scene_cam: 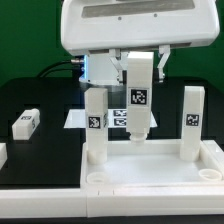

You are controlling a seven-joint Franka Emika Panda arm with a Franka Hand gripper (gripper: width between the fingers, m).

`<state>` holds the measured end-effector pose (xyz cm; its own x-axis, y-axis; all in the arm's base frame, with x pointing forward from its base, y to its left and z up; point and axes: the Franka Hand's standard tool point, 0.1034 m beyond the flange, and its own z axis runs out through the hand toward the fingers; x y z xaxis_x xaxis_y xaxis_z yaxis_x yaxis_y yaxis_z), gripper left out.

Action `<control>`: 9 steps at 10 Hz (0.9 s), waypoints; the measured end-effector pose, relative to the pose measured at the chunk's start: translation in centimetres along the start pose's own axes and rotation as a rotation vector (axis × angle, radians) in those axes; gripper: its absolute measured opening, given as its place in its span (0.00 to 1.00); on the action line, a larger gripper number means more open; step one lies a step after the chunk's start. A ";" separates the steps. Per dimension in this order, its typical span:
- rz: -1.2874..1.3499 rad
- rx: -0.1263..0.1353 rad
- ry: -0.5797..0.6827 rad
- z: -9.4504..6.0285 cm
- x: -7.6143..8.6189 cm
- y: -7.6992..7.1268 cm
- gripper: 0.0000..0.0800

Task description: Assemble desk

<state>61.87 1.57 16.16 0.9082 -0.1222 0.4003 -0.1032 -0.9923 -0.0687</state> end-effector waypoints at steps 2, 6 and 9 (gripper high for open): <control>-0.014 0.030 0.004 0.3 -0.5 -3.7 0.35; -0.001 0.039 0.014 0.4 -1.0 -5.3 0.35; 0.011 0.051 0.013 1.6 -2.1 -8.1 0.35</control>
Offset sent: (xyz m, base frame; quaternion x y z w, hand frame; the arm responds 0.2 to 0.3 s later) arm -0.0099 0.0399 -0.0026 -0.0256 0.0408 0.0310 0.9984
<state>61.46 9.89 14.45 0.9015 -0.1338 0.4116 -0.0923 -0.9886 -0.1193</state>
